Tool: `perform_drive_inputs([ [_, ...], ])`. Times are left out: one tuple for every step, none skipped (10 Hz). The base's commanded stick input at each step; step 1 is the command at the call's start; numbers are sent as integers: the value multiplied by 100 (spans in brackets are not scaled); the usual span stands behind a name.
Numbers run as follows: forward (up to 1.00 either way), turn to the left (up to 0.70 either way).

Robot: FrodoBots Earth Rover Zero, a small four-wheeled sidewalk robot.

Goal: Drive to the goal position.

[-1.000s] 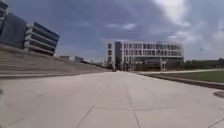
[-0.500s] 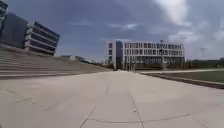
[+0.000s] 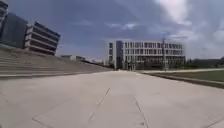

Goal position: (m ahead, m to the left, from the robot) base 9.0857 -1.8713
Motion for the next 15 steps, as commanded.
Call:
perform_drive_inputs([
  [70, 0],
  [70, 0],
  [70, 0],
  [70, 0],
  [70, 0],
  [70, 0],
  [70, 0],
  [70, 0],
  [70, 0],
  [70, 0],
  [70, 0],
  [70, 0],
  [70, 0],
  [70, 0],
  [70, 0],
])
